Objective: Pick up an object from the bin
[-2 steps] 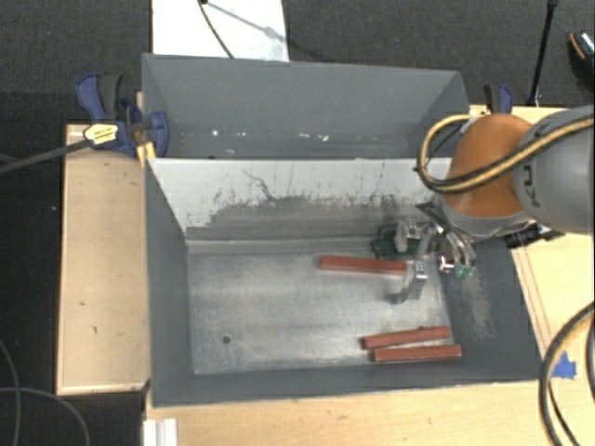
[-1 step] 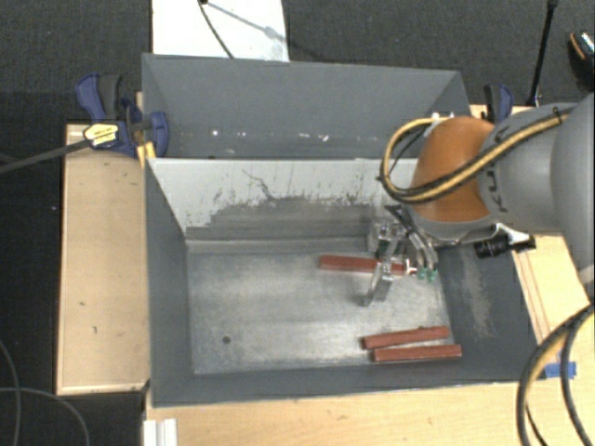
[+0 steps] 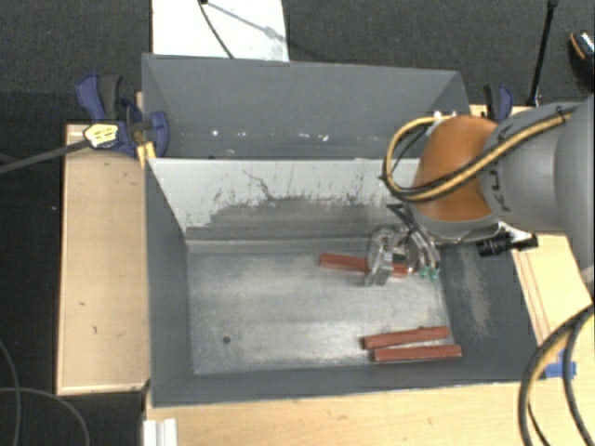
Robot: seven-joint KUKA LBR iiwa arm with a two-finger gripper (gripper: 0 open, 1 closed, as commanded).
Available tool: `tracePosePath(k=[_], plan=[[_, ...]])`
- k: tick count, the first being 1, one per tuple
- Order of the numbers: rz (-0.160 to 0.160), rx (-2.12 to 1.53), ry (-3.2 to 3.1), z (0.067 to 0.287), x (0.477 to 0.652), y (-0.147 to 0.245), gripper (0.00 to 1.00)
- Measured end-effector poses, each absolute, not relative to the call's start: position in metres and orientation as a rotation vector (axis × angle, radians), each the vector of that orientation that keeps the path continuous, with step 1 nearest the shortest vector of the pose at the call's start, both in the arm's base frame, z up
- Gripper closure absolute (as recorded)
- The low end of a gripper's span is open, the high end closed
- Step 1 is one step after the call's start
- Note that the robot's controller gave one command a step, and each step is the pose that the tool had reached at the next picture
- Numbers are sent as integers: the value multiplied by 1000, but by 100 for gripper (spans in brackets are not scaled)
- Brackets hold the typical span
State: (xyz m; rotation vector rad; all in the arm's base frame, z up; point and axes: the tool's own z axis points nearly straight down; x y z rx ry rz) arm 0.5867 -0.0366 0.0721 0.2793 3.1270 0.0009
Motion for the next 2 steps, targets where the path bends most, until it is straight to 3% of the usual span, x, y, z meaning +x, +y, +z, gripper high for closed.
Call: tracePosePath(k=[1, 2], plan=[[0, 274, 3130, 71, 586, -37, 0], [-1, 269, 3128, 71, 587, -37, 100]])
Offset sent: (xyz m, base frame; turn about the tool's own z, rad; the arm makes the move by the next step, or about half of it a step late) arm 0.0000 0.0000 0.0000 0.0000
